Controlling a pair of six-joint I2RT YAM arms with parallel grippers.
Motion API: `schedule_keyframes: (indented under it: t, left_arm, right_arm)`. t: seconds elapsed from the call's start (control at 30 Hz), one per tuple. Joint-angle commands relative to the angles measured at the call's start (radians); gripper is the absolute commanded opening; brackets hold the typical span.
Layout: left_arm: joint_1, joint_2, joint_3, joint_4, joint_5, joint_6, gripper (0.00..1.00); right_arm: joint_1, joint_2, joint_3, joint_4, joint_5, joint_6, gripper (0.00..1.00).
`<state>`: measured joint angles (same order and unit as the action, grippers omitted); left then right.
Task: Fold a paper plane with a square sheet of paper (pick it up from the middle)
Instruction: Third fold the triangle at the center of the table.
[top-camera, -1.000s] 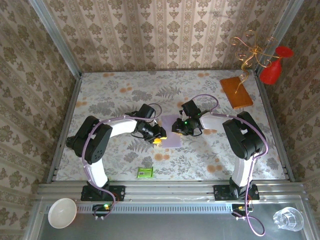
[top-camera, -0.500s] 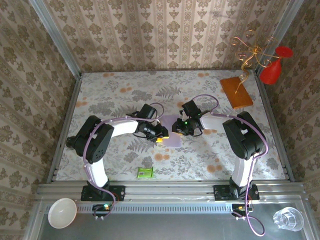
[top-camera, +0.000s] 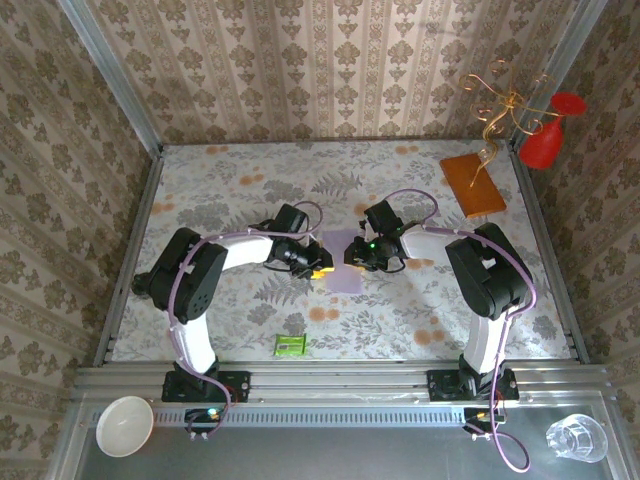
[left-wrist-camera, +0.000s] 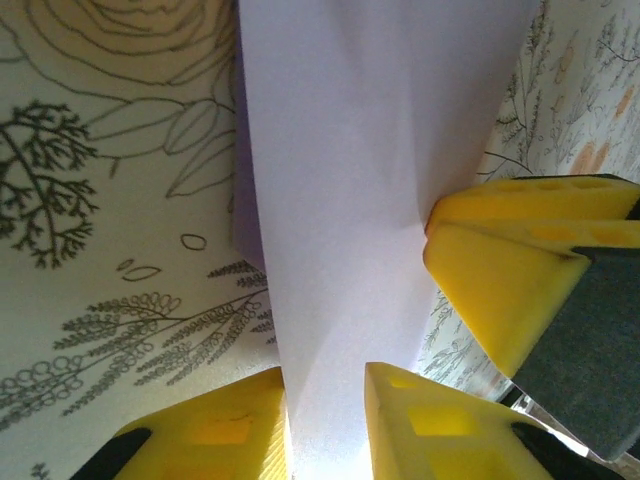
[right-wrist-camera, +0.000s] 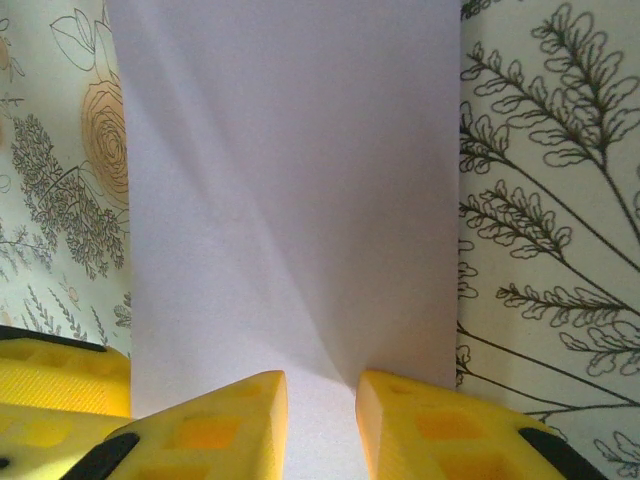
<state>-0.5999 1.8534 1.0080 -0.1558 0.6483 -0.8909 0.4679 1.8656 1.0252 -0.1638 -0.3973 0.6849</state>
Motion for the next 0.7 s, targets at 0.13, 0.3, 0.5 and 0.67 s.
schedule_keyframes:
  t: [0.13,0.3,0.5,0.67]
  left_arm:
    - [0.02,0.039,0.052,-0.017,0.048,0.007,0.22]
    - [0.026,0.051,0.064,-0.02,0.062,0.009,0.16]
    - [0.031,0.05,0.071,-0.021,0.066,0.007,0.07]
    - [0.044,0.027,0.068,-0.027,0.056,-0.007,0.03]
  right_arm:
    - [-0.007,0.024,-0.038,-0.036,0.04,0.008,0.3]
    - [-0.011,-0.008,-0.063,0.031,0.009,0.018,0.35]
    - [-0.031,-0.1,-0.085,0.117,-0.021,0.019,0.46]
    - [-0.038,-0.238,-0.164,0.219,-0.001,-0.062,0.58]
